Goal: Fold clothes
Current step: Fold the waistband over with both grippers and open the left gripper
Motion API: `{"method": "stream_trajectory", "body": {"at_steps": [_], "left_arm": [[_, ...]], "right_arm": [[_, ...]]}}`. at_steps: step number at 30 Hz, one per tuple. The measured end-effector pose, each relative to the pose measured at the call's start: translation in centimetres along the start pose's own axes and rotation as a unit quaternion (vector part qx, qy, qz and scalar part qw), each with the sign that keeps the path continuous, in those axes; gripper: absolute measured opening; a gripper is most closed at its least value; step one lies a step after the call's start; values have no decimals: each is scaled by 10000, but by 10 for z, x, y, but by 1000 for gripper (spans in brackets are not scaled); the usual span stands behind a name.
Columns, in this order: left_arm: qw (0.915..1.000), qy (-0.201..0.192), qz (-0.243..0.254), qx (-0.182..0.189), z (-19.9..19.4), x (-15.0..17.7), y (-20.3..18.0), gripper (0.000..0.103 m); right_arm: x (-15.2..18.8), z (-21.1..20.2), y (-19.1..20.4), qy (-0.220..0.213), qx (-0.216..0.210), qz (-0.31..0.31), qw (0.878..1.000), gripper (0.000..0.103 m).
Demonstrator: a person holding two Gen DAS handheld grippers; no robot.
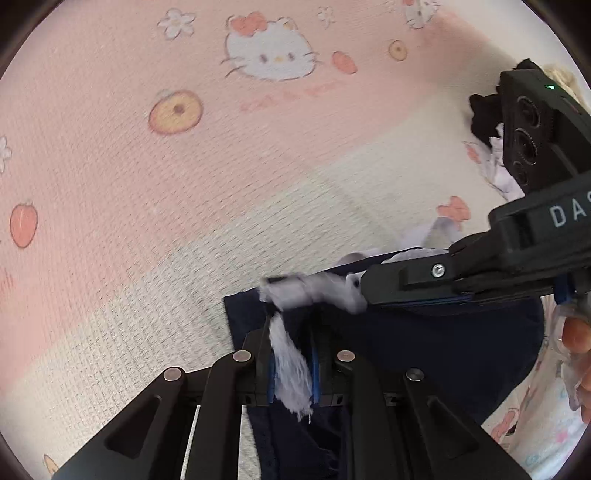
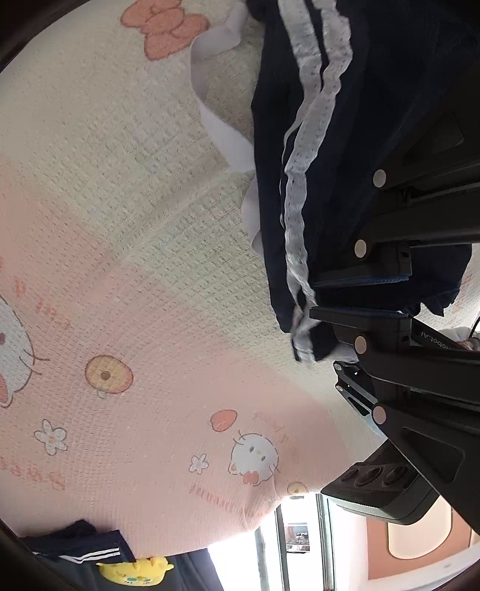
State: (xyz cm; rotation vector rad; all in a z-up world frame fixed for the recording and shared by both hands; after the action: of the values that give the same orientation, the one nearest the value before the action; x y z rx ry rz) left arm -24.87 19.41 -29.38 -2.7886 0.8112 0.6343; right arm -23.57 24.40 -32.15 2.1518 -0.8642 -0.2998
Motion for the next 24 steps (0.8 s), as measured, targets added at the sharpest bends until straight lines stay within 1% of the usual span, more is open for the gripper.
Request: {"method": "stream_trajectory", "body": {"at_steps": [4,6,8,10,11,12,13,14,15,17,18,19,20,24], "left_arm": [[9997,227,-81,-27,9,3,9,11],[9996,279,-85,-36,10,5,10,11],[9994,307,-119,-52,9,7,11,11],[9980,476,-421,60,7,8,14,12],[9961,603,-628,158,7,10,16,12],[9938,679,-833,290,5,11,17,12],[9909,748,-1038,428,3,12,19,12],[9873,815,-1243,565,0,14,20,13],[9852,817,-1380,599,-4,14,21,15],[9830,785,-1550,596,-13,17,22,31],[9829,759,-1579,567,-18,18,22,56],[9828,732,-1609,538,-22,20,21,75],[9826,705,-1639,509,-26,21,20,76],[9818,645,-1740,411,-41,28,17,76]], "right_arm": [[-2,9,-3,69,193,-44,9998,9],[-1,11,-6,83,337,-107,9993,9],[0,7,-7,31,369,-180,9992,10],[2,-2,-5,-70,308,-259,9992,11],[4,-7,-4,-108,305,-311,9990,16],[5,-11,-2,-133,328,-373,9987,34],[7,-16,0,-158,351,-436,9983,54],[10,-21,1,-182,396,-511,9977,60],[12,-26,2,-165,477,-585,9970,60],[17,-32,0,-95,659,-666,9956,60],[19,-35,-1,-93,740,-648,9951,60],[21,-39,-2,-110,788,-642,9948,60],[22,-43,-2,-144,809,-647,9945,60],[32,-60,-6,-211,941,-701,9929,60]]}}
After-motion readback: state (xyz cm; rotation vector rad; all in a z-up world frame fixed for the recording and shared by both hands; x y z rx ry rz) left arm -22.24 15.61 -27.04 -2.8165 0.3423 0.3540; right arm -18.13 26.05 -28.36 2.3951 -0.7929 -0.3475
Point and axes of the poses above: each gripper's, at about its wrist camera, not at the fingertips, and z roughly the way its jaws point, y to its left, x to its underside, the point moved 7 cm from there along z, roughly the way its jaws point, and after that the axes turned 1 degree about -y, right-handed, at the moved point
